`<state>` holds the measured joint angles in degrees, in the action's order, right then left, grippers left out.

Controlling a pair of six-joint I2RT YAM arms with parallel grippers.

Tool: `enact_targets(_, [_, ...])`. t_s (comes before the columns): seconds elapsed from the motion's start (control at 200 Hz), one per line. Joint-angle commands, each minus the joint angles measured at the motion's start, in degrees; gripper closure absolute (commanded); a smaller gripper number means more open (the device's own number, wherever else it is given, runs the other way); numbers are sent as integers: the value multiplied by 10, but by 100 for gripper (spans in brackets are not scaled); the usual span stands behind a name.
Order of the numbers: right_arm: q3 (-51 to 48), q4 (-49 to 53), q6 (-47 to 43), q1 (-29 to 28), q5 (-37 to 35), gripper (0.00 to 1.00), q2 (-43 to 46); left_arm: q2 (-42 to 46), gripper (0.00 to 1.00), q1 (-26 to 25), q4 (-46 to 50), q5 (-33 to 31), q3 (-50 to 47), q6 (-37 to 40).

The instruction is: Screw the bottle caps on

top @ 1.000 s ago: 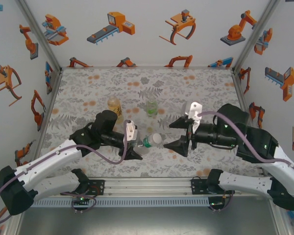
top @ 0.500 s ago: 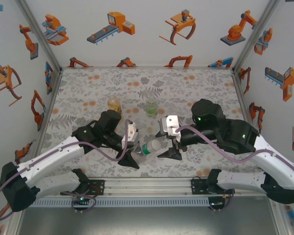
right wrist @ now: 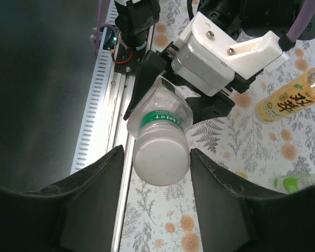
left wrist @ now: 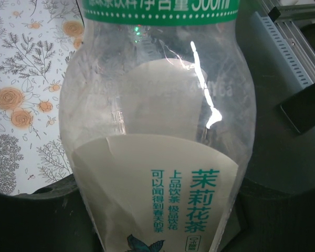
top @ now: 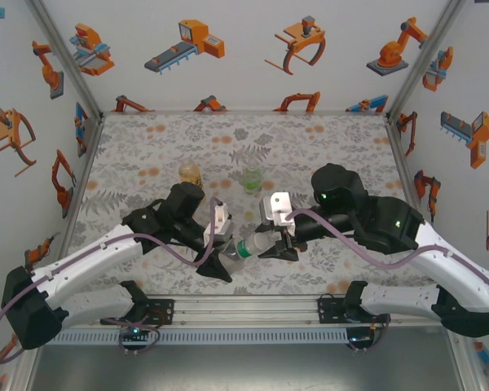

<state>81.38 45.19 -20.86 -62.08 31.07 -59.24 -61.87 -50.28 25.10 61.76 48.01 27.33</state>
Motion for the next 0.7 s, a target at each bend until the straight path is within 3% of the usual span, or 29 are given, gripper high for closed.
enact_targets(0.0, [-6,-24,3,-2,6,54,10,0,100,-2,7,22,18,16])
enact_targets(0.305, [-9,-10,66,-2,-13,75,6,14,100,-2,-31,-31,19,-4])
enact_targets(0.556, [-46,-53,195,-2,-104,87,22,79,100,-2,-154,-201,-30,-54])
enact_targets(0.696, [-52,-68,320,-2,-195,100,19,99,100,-2,-177,-287,-43,-51])
